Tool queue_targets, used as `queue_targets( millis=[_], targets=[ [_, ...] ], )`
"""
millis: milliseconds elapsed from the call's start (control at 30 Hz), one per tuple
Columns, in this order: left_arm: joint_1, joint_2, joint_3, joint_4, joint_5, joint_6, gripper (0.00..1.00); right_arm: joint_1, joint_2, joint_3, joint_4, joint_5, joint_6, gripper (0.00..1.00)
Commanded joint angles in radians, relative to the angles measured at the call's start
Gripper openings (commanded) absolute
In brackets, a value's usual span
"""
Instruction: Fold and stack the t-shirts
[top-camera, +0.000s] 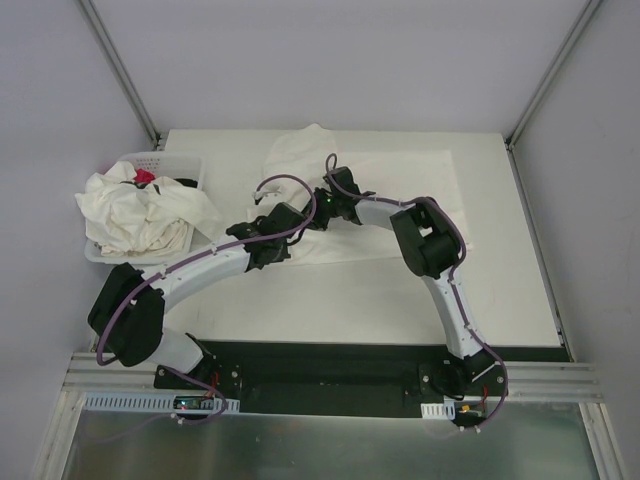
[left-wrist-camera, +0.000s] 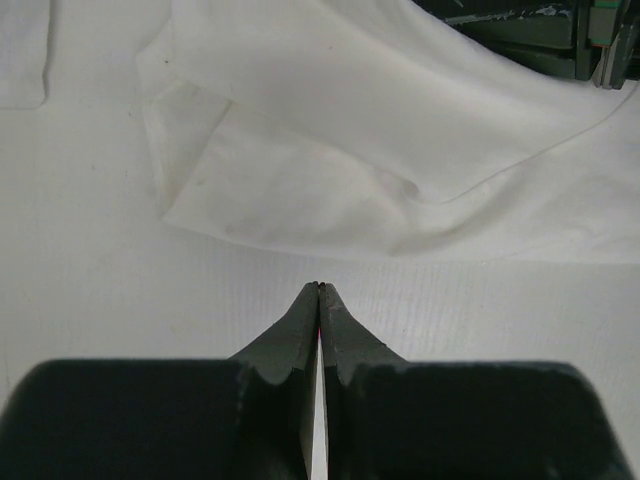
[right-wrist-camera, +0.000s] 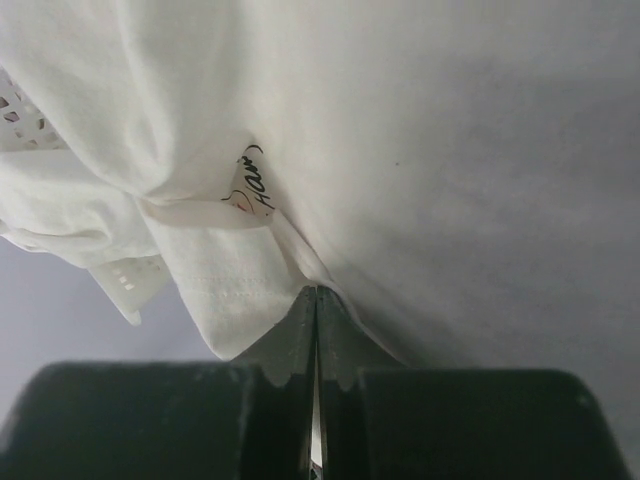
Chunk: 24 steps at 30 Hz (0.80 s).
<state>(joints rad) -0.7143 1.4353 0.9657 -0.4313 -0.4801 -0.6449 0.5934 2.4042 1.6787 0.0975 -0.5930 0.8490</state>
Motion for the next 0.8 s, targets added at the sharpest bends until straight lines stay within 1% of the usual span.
queue_targets(
  millis=[0,133,400,767],
  targets=[
    [-0.007,0.026,0.002,-0.007,-0.014,-0.016,0.00,0.003,0.000,0.036,0.004,-0.008,0.009,0.01],
    [-0.008,0.076,0.013,-0.007,-0.020,-0.027,0.00,-0.007,-0.008,0.049,-0.004,-0.005,0.002,0.01],
    [-0.007,0.195,0.076,-0.006,-0.100,-0.024,0.00,-0.026,-0.042,0.053,-0.042,0.013,-0.033,0.01],
    [-0.007,0.234,0.093,0.006,-0.087,-0.053,0.00,-0.122,-0.100,0.050,-0.093,0.030,-0.090,0.01]
  ],
)
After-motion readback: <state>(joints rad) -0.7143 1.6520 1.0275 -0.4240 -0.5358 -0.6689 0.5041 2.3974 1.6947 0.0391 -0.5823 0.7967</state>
